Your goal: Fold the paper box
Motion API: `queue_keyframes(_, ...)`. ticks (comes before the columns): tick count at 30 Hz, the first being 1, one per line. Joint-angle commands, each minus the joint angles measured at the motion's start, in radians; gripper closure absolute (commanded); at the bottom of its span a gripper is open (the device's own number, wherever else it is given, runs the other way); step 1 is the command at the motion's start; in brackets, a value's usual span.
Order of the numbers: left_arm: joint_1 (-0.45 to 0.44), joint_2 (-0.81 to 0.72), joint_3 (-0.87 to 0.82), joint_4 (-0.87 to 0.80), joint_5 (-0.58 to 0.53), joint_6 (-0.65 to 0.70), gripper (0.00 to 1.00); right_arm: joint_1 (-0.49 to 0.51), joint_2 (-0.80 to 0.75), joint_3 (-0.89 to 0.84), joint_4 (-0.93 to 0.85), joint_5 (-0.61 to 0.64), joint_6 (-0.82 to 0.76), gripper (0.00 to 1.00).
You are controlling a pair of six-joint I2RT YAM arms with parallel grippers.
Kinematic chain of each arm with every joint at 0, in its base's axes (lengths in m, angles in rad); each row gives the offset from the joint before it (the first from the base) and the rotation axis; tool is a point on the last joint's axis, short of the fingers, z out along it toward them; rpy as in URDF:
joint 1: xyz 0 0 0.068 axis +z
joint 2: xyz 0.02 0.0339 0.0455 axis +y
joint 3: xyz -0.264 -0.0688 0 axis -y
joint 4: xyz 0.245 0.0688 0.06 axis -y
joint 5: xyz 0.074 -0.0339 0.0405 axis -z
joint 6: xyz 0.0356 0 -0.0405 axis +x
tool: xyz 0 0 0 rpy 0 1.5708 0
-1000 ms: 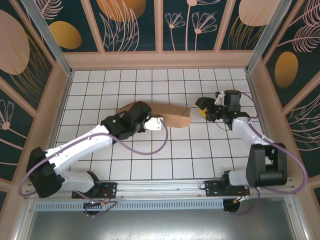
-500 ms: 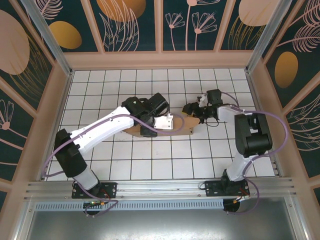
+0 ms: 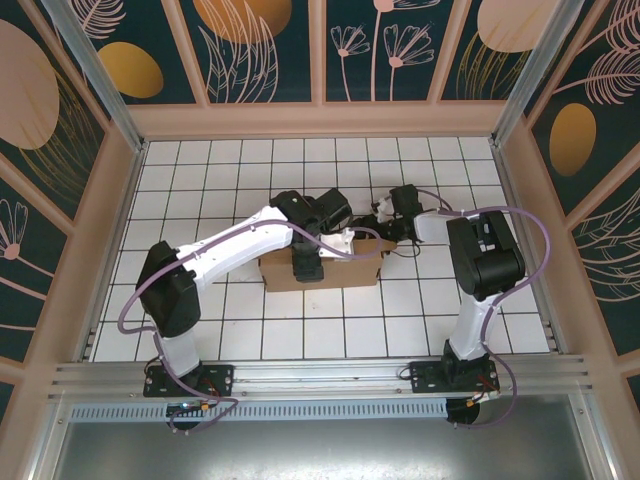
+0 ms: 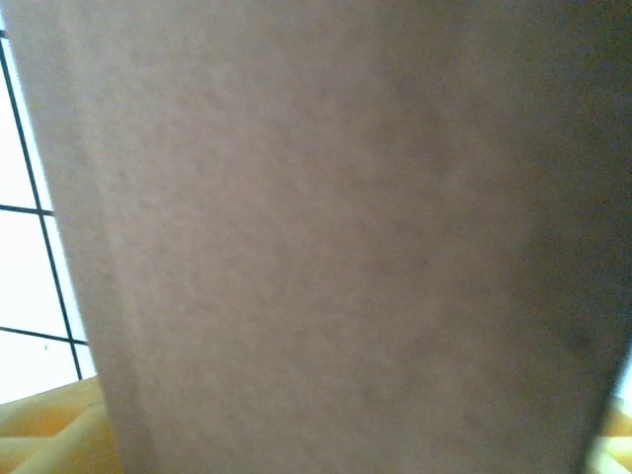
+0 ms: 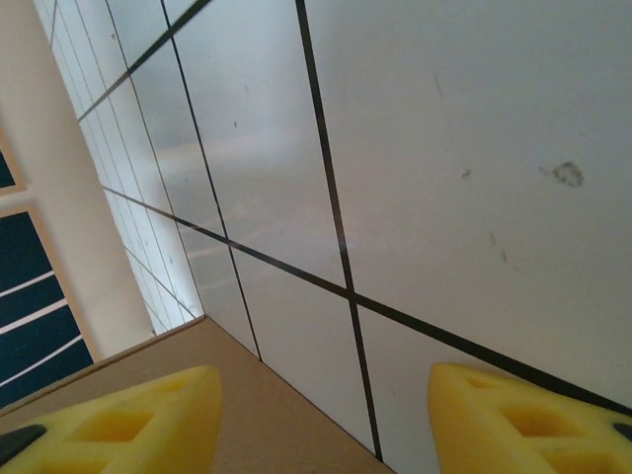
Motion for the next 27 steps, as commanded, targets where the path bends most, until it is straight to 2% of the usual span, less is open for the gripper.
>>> queue_keyframes(1,0.007,0.014,0.053,0.011,-0.024,-0.019,0.16,-0.019,-0.023,-0.02,0.032,0.017,0.013,0.43)
queue_keyframes(3,0.006,0.009,0.064,0.014,-0.022,-0.02,0.12,-0.027,-0.042,-0.024,0.032,0.026,0.01,0.43)
queue_keyframes(5,0.006,-0.003,0.067,0.016,-0.023,-0.019,0.02,-0.037,-0.066,-0.032,0.036,0.03,0.008,0.42)
queue_keyframes(16,0.005,-0.063,0.034,0.073,-0.098,-0.03,0.01,-0.077,-0.136,-0.084,0.085,0.062,0.033,0.37)
queue_keyframes(22,0.002,-0.106,0.046,0.063,-0.092,-0.041,0.01,-0.105,-0.188,-0.088,0.075,0.115,0.031,0.31)
queue_keyframes(27,-0.006,-0.201,0.049,0.079,-0.047,-0.039,0.01,-0.13,-0.243,-0.092,0.077,0.146,0.04,0.27)
